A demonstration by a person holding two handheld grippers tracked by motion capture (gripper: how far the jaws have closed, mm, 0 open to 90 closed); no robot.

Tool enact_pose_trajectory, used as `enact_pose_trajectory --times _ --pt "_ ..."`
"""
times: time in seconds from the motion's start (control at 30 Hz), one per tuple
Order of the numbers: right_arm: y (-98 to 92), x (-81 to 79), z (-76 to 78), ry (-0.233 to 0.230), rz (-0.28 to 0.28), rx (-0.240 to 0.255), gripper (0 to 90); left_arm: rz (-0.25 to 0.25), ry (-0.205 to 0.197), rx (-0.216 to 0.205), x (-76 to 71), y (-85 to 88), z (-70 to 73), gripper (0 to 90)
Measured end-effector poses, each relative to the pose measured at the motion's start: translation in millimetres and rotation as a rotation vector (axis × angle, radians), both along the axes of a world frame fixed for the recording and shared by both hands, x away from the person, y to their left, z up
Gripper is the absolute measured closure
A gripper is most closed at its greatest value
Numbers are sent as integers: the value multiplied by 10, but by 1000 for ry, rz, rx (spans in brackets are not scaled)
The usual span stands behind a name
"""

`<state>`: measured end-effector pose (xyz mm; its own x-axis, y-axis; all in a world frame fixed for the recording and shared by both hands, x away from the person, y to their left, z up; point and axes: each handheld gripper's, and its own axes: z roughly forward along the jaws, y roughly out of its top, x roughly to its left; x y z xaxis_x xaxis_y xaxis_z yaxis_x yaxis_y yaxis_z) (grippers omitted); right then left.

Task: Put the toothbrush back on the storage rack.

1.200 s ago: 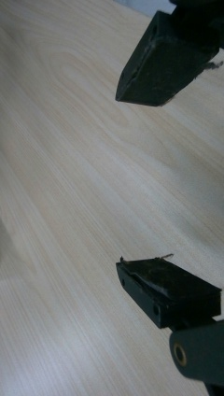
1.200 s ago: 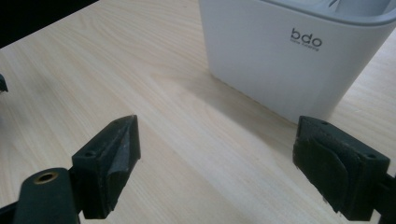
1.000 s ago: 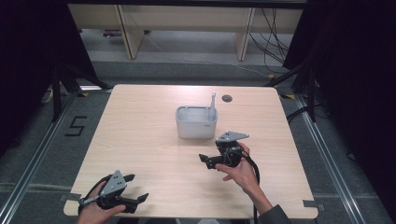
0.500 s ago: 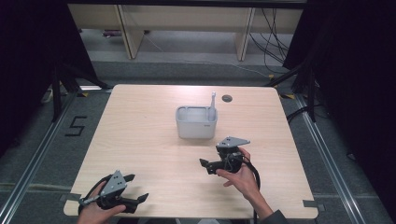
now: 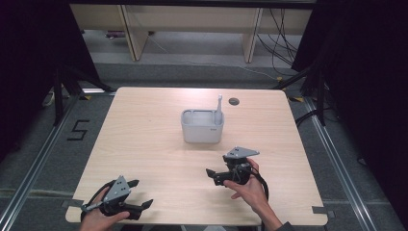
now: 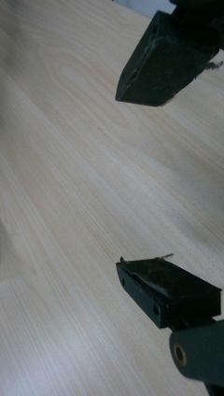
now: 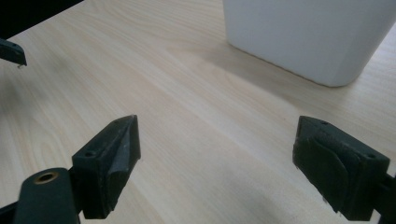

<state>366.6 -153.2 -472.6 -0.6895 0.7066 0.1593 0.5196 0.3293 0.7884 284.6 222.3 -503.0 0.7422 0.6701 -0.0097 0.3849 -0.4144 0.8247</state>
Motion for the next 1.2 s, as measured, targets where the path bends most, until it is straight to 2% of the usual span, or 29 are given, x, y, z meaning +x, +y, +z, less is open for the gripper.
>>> enact_pose_trajectory --times 0.03,0.07,0.17,0.23,0.27,0.3,0.33,0.4,0.47,0.53,0.57,0.6,0.63,0.67,0.77,0.83,0.87,0.9,0.97,1.03,1.1,1.13,1.17,1.2 --pt "6 -18 -5 22 -5 14 160 -2 -2 12 3 7 4 147" --pt "1 -21 -14 -4 1 8 160 -3 -4 18 5 11 6 147" --pt "-6 -52 -31 10 8 25 160 -2 -3 16 4 10 5 147" --pt "-22 -66 -27 -3 12 7 160 -3 -2 15 2 8 5 147" --pt "-24 -83 -26 14 4 14 159 -14 -2 32 8 20 13 147" --pt "-31 -84 -35 8 8 24 159 -15 -5 34 9 21 14 147" --pt "-29 -101 -33 20 2 33 159 -15 -2 33 8 20 13 147" --pt "-49 -102 -47 3 9 27 159 -10 -3 28 5 14 8 147" --pt "-54 -125 -54 15 4 36 159 -8 4 26 -1 12 8 147" --pt "-70 -129 -62 -6 19 28 159 -7 3 26 0 10 9 147" --pt "-71 -143 -66 0 10 30 159 4 5 6 -6 -3 2 147" --pt "-82 -154 -65 -9 8 23 159 3 6 6 -7 -3 2 147" --pt "-77 -167 -70 11 0 37 159 -7 5 27 -2 11 9 147" --pt "-94 -178 -60 0 0 15 159 -6 5 26 -2 10 8 147" --pt "-104 -211 -74 8 -7 27 159 -6 4 27 -2 15 12 147" --pt "-115 -241 -79 8 -9 40 159 5 5 0 -7 5 5 147" --pt "-122 -272 -76 23 -25 43 159 6 5 0 -5 7 6 147" --pt "-140 -270 -88 6 -10 47 159 6 4 1 -3 6 5 147" --pt "-175 -304 -93 11 -14 49 159 -4 0 29 1 14 9 147" --pt "-203 -322 -109 0 -7 49 159 -2 8 8 -4 -4 -3 147" --pt "-207 -370 -121 23 -36 54 159 0 7 7 -4 -3 -2 147" --pt "-235 -380 -117 6 -24 48 159 -9 7 26 0 12 6 147" --pt "-239 -397 -122 17 -32 62 159 -7 5 28 1 14 6 147" --pt "-248 -399 -131 7 -32 54 159 0 2 17 2 7 1 147"
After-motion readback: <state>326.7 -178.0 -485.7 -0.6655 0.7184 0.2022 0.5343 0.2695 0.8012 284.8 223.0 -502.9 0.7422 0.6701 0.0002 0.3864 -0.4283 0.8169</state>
